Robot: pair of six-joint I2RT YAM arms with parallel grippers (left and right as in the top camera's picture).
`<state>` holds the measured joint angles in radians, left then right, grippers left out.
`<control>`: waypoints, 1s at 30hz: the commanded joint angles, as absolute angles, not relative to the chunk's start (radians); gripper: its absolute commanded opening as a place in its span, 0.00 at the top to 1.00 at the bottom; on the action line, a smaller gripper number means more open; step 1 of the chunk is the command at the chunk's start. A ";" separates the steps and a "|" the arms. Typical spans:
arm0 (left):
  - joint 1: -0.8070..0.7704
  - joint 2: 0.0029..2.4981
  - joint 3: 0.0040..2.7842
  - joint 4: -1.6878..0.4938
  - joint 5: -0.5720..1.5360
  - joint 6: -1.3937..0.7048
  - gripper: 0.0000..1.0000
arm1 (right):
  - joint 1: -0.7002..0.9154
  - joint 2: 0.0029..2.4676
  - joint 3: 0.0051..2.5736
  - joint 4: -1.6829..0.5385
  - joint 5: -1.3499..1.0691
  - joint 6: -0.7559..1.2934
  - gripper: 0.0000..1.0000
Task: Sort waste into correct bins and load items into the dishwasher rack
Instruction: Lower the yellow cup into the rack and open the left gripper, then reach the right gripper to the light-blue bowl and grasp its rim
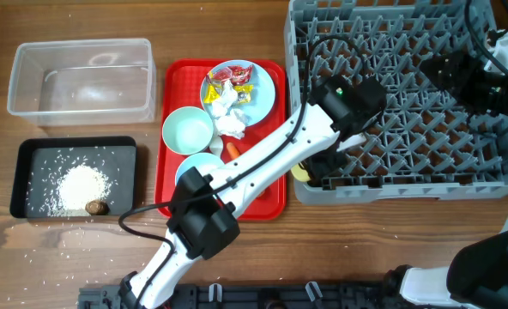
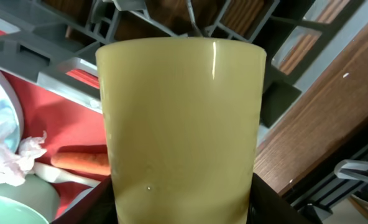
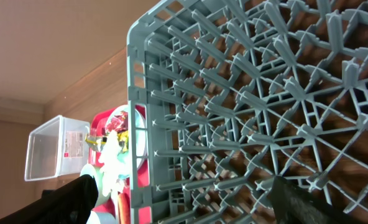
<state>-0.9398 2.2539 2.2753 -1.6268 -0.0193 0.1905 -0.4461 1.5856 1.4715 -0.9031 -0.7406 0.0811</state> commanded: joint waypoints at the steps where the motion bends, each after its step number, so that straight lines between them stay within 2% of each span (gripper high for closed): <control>1: -0.950 2.243 2.280 -1.592 -0.038 0.203 0.51 | -0.447 1.560 1.483 -0.907 -0.764 0.071 0.08; 3: -0.952 2.242 2.280 -1.547 -0.044 0.203 0.26 | -0.447 1.560 1.483 -0.926 -0.764 0.057 0.08; 4: -0.952 2.242 2.280 -1.521 -0.048 0.202 0.18 | -0.447 1.560 1.483 -0.933 -0.756 0.052 0.08; 7: -0.951 2.242 2.280 -1.454 -0.066 0.202 0.05 | -0.447 1.560 1.483 -0.944 -0.757 0.037 0.08; 12: -0.952 2.242 2.280 -1.404 -0.147 0.170 0.00 | -0.447 1.560 1.483 -0.955 -0.756 0.026 0.08; 16: -0.936 2.169 2.314 -1.398 -0.313 -0.012 0.00 | -0.446 1.559 1.483 -0.955 -0.771 0.026 0.08; 19: -0.848 2.041 2.365 -1.381 -0.326 -0.142 0.00 | -0.430 1.543 1.483 -0.952 -0.795 0.010 0.10; 23: -0.640 1.846 2.365 -1.382 -0.307 -0.325 0.00 | -0.264 1.434 1.483 -0.923 -0.690 -0.024 0.05; 25: -0.555 1.810 2.365 -1.417 -0.303 -0.361 0.00 | -0.099 1.388 1.483 -0.908 -0.558 -0.013 0.01; 30: -0.451 1.812 2.362 -1.473 -0.304 -0.422 0.00 | 0.232 1.403 1.483 -0.862 -0.353 0.117 0.00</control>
<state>-0.4923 1.7988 2.3684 -1.4658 -0.3058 -0.3565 0.1154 1.3914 1.4715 -0.8829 -0.5007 0.0341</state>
